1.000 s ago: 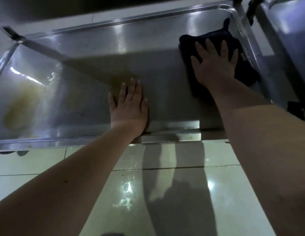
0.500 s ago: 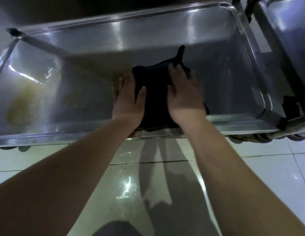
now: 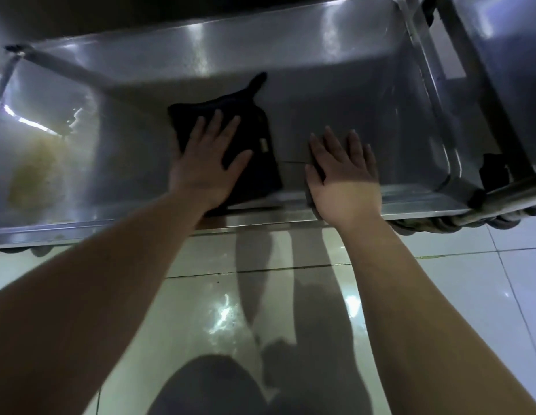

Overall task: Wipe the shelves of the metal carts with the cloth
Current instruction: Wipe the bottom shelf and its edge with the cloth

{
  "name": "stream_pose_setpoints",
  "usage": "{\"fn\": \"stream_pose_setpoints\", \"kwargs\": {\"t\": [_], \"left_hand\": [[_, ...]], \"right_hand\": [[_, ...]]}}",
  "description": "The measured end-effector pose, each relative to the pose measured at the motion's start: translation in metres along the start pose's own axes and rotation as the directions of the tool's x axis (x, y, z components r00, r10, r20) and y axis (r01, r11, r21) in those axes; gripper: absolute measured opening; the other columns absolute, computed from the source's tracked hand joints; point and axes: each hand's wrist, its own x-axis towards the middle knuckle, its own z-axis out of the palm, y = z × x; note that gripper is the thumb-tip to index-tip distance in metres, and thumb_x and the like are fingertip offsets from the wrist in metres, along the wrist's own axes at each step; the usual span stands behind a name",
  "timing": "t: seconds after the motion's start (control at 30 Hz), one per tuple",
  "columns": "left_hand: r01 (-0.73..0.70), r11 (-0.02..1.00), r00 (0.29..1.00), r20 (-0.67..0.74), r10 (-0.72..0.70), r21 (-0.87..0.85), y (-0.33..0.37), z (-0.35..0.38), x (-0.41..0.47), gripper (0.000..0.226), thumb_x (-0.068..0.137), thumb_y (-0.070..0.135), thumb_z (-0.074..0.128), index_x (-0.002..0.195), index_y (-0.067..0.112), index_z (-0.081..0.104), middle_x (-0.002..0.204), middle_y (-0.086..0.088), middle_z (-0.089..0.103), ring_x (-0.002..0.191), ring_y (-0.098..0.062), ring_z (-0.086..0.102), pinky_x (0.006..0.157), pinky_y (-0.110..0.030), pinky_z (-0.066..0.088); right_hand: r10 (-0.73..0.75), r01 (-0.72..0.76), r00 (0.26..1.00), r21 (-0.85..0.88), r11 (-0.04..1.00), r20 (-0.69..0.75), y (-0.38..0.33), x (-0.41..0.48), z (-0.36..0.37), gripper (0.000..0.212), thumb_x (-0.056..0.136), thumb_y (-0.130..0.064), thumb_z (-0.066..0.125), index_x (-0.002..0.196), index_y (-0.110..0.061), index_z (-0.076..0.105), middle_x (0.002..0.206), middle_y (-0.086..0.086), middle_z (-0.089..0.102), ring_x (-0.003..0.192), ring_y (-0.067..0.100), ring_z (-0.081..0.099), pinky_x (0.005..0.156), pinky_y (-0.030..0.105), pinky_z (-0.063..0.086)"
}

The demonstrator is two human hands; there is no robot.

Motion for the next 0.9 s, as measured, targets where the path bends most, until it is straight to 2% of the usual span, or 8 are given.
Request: {"fn": "stream_pose_setpoints", "kwargs": {"t": [0.07, 0.13, 0.27, 0.37, 0.47, 0.57, 0.7, 0.9], "left_hand": [[0.098, 0.994, 0.995, 0.005, -0.098, -0.04, -0.056, -0.008, -0.007, 0.062, 0.097, 0.059, 0.03, 0.153, 0.042, 0.01, 0.163, 0.011, 0.001, 0.15, -0.014, -0.001, 0.119, -0.042, -0.004], [0.155, 0.988, 0.988, 0.019, -0.155, -0.027, -0.09, -0.013, -0.016, 0.059, 0.098, 0.058, 0.03, 0.152, 0.044, 0.01, 0.163, 0.011, 0.001, 0.15, -0.014, -0.001, 0.117, -0.042, -0.007], [0.178, 0.983, 0.984, 0.024, -0.179, 0.046, -0.075, -0.008, -0.011, 0.057, 0.097, 0.061, 0.023, 0.151, 0.05, 0.006, 0.163, 0.011, -0.001, 0.15, -0.018, -0.003, 0.118, -0.053, -0.006], [0.043, 0.998, 0.999, 0.015, -0.044, 0.055, -0.016, -0.002, 0.0, 0.058, 0.096, 0.063, 0.022, 0.15, 0.051, 0.004, 0.163, 0.009, -0.002, 0.15, -0.022, -0.003, 0.117, -0.058, -0.002], [-0.121, 0.985, 0.992, 0.043, 0.117, 0.122, 0.052, 0.006, 0.007, 0.058, 0.098, 0.06, 0.014, 0.151, 0.047, -0.005, 0.163, 0.006, -0.009, 0.15, -0.025, -0.009, 0.115, -0.062, -0.007], [-0.17, 0.97, 0.984, 0.083, 0.157, 0.172, 0.074, 0.007, 0.009, 0.057, 0.102, 0.051, 0.01, 0.152, 0.037, -0.012, 0.163, -0.004, -0.015, 0.149, -0.029, -0.013, 0.117, -0.056, -0.009], [-0.183, 0.981, 0.983, 0.047, 0.18, 0.065, 0.03, 0.006, 0.002, 0.062, 0.096, 0.062, 0.018, 0.152, 0.045, -0.004, 0.163, 0.006, -0.009, 0.15, -0.02, -0.009, 0.119, -0.05, -0.007], [0.06, 0.998, 0.998, 0.011, -0.06, 0.004, -0.072, -0.002, 0.006, 0.067, 0.091, 0.072, 0.024, 0.151, 0.049, 0.005, 0.164, 0.008, -0.004, 0.15, -0.021, -0.006, 0.119, -0.051, -0.006]], "right_hand": [[0.001, 0.001, 1.0, -0.059, 0.998, 0.029, -0.002, 0.002, 0.0, 0.054, 0.1, -0.043, 0.031, 0.153, -0.036, 0.023, 0.163, -0.01, 0.014, 0.15, 0.029, 0.003, 0.121, 0.044, 0.0], [0.003, 0.001, 0.999, -0.107, 0.994, 0.036, -0.008, 0.003, 0.002, 0.056, 0.1, -0.044, 0.029, 0.154, -0.037, 0.018, 0.163, -0.008, 0.01, 0.15, 0.032, 0.001, 0.12, 0.048, -0.001], [0.021, -0.013, 0.998, -0.148, 0.989, 0.056, -0.013, 0.003, 0.004, 0.058, 0.099, -0.048, 0.027, 0.154, -0.039, 0.013, 0.164, -0.005, 0.007, 0.149, 0.036, -0.002, 0.119, 0.052, -0.003], [0.031, -0.02, 0.997, -0.159, 0.987, 0.066, -0.012, 0.004, 0.005, 0.059, 0.098, -0.051, 0.027, 0.154, -0.04, 0.012, 0.164, -0.006, 0.006, 0.149, 0.035, -0.003, 0.119, 0.052, -0.004], [0.005, -0.001, 0.999, -0.137, 0.991, 0.032, -0.011, 0.003, 0.006, 0.058, 0.097, -0.045, 0.027, 0.154, -0.036, 0.02, 0.164, -0.003, 0.011, 0.149, 0.036, 0.001, 0.119, 0.052, -0.003], [-0.017, 0.023, 0.999, -0.129, 0.991, 0.047, -0.008, 0.002, 0.003, 0.065, 0.09, -0.042, 0.021, 0.154, -0.03, 0.022, 0.163, -0.002, 0.012, 0.149, 0.037, 0.003, 0.119, 0.052, -0.001], [0.002, 0.003, 0.999, -0.113, 0.994, 0.039, -0.009, 0.004, 0.004, 0.057, 0.098, -0.047, 0.025, 0.153, -0.039, 0.017, 0.164, -0.006, 0.01, 0.15, 0.033, 0.001, 0.12, 0.049, -0.002], [0.085, -0.072, 0.992, -0.134, 0.988, 0.096, -0.016, 0.01, 0.002, 0.058, 0.098, -0.053, 0.025, 0.152, -0.046, 0.006, 0.164, -0.011, -0.002, 0.15, 0.031, -0.01, 0.119, 0.052, -0.007]]}}
